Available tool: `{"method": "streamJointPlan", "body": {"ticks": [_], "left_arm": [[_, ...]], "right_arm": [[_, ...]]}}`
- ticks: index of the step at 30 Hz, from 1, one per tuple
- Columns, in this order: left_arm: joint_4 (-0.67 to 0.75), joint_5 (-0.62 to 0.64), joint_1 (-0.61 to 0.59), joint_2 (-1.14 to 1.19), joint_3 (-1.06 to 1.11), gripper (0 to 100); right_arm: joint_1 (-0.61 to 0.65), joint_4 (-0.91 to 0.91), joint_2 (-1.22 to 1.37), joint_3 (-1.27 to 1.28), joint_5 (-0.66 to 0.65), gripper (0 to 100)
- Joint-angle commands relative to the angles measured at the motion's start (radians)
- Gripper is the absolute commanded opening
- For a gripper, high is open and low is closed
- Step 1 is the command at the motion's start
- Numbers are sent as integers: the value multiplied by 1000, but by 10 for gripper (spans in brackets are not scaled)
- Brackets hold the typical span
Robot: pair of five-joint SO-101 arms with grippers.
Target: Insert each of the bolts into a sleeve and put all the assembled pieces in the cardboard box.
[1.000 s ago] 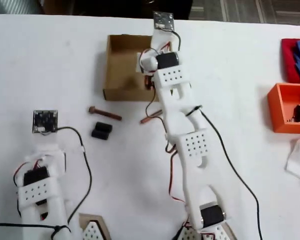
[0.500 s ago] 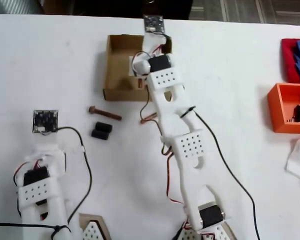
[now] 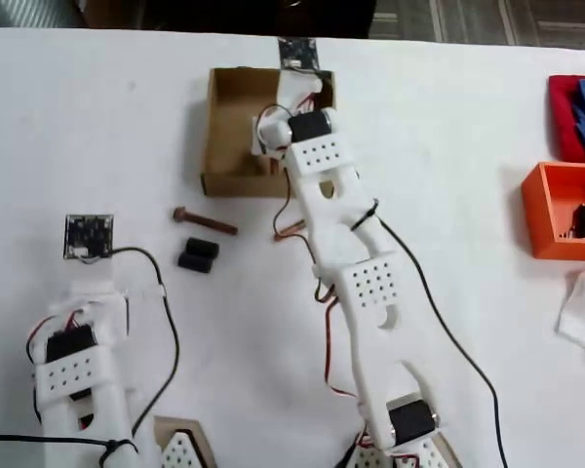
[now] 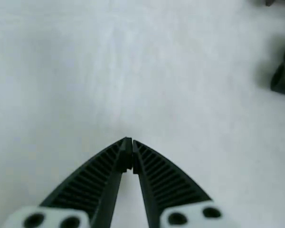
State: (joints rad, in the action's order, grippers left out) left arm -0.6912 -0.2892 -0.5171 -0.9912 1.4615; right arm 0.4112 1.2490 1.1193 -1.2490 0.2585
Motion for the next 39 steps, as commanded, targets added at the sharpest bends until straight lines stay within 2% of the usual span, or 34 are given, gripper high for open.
{"method": "streamJointPlan", "body": {"ticks": [1, 19, 25, 28, 34, 39], "left_arm": [[18, 6, 11, -14, -2, 32], [18, 6, 11, -14, -2, 32], [18, 6, 11, -14, -2, 32], [18, 6, 11, -14, -2, 32], [18, 6, 11, -14, -2, 32], [18, 6, 11, -14, -2, 32]], "right_arm": [[-4, -18, 4, -9, 0, 22], [-10, 10, 48, -9, -2, 26], [-10, 42, 42, -17, -3, 145], [-13, 35, 36, -21, -9, 134], [-12, 61, 7, -138, -9, 127], [8, 206, -50, -290, -14, 127]]}}
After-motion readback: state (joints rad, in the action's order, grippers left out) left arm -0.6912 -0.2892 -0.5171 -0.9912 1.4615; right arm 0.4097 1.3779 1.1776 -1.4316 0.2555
